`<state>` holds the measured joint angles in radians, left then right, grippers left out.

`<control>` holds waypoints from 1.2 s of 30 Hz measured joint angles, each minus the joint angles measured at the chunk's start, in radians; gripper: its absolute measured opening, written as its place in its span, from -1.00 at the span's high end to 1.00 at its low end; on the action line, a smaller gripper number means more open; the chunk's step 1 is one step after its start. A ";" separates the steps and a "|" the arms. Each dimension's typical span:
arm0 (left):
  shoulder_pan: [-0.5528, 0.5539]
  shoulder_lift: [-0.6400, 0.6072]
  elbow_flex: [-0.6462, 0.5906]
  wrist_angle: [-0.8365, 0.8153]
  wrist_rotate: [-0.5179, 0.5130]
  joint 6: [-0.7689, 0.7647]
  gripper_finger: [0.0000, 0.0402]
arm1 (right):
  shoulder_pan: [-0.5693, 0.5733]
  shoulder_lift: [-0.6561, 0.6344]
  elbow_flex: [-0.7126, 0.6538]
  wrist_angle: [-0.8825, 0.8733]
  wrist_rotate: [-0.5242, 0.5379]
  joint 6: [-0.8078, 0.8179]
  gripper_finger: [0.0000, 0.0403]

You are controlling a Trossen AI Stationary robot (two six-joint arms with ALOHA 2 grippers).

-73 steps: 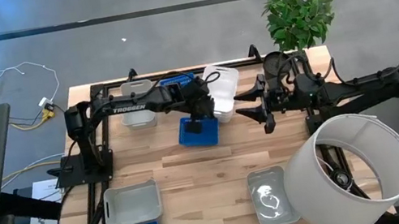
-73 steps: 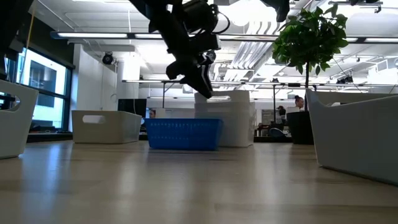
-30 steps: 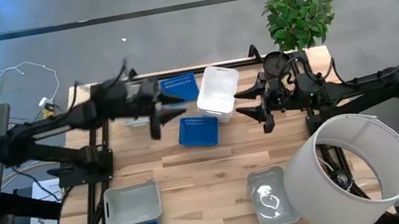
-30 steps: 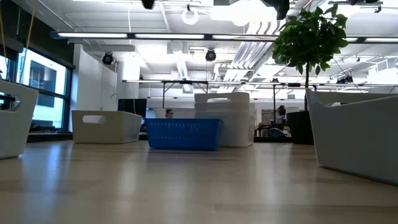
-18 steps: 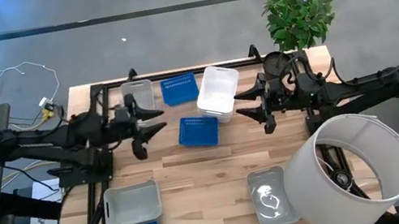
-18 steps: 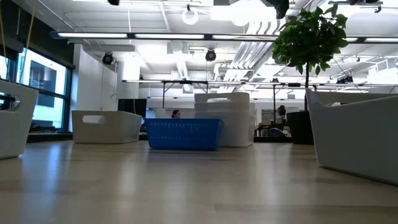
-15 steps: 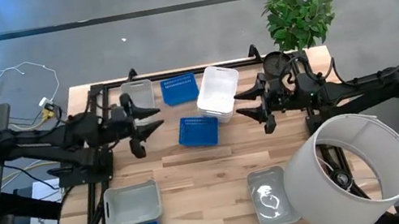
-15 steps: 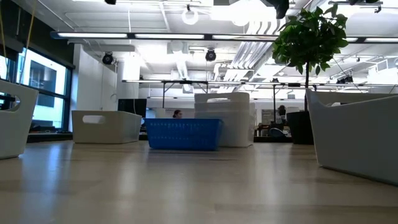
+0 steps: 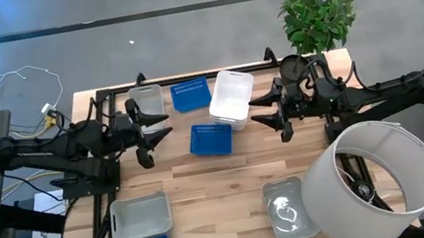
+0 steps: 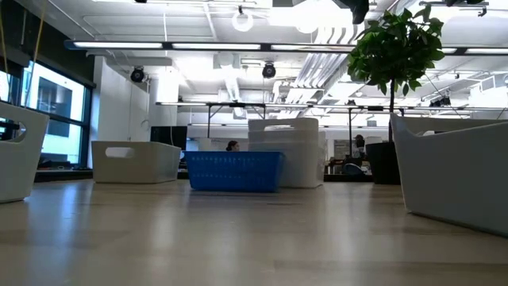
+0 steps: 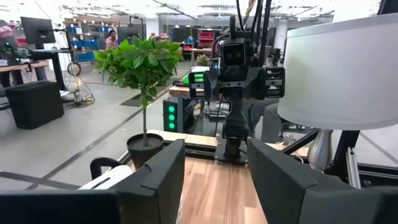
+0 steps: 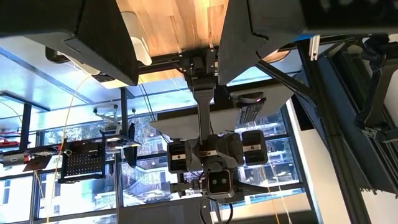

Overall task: Stack baskets by color
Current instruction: Stack the middle blue bin on the top blue bin

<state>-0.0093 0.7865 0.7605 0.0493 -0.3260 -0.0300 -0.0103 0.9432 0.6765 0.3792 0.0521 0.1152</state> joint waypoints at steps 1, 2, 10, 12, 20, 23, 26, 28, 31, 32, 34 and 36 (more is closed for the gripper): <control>0.000 0.000 0.000 0.000 0.000 0.000 0.20 | 0.000 0.000 0.000 0.000 0.000 0.005 -0.04; 0.000 0.000 0.000 0.000 0.000 0.000 0.20 | 0.000 0.000 0.000 0.000 0.000 0.013 -0.04; 0.000 0.000 0.000 0.000 0.000 0.051 0.20 | 0.000 0.000 0.000 0.000 -0.002 0.018 -0.04; 0.000 0.000 0.000 -0.002 0.000 0.067 0.20 | 0.000 0.000 0.000 0.000 -0.002 0.018 -0.04; 0.000 0.000 0.000 -0.023 0.000 0.079 0.20 | 0.000 0.000 0.000 0.000 -0.003 0.018 -0.04; 0.000 0.001 0.000 -0.036 0.000 0.079 0.20 | 0.000 0.000 0.000 0.000 -0.003 0.018 -0.04; 0.000 0.001 0.000 -0.036 0.000 0.079 0.20 | 0.000 0.000 0.000 0.000 -0.003 0.018 -0.04; 0.000 0.001 0.000 -0.037 0.000 0.078 0.20 | 0.000 0.000 0.000 0.000 -0.003 0.016 -0.04; 0.000 0.001 0.000 -0.037 0.000 0.078 0.20 | 0.000 0.000 0.000 0.000 -0.003 0.017 -0.04; 0.000 0.001 0.000 -0.037 0.000 0.078 0.20 | 0.000 0.000 0.000 0.000 -0.003 0.017 -0.04; 0.000 0.001 0.000 -0.037 0.000 0.078 0.20 | 0.000 0.000 0.000 0.000 -0.003 0.016 -0.04; 0.000 0.002 0.000 -0.037 0.005 0.075 0.20 | 0.000 0.000 0.000 0.000 -0.003 0.018 -0.04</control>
<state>-0.0090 0.7887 0.7605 0.0124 -0.3213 0.0447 -0.0103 0.9432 0.6765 0.3790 0.0494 0.1328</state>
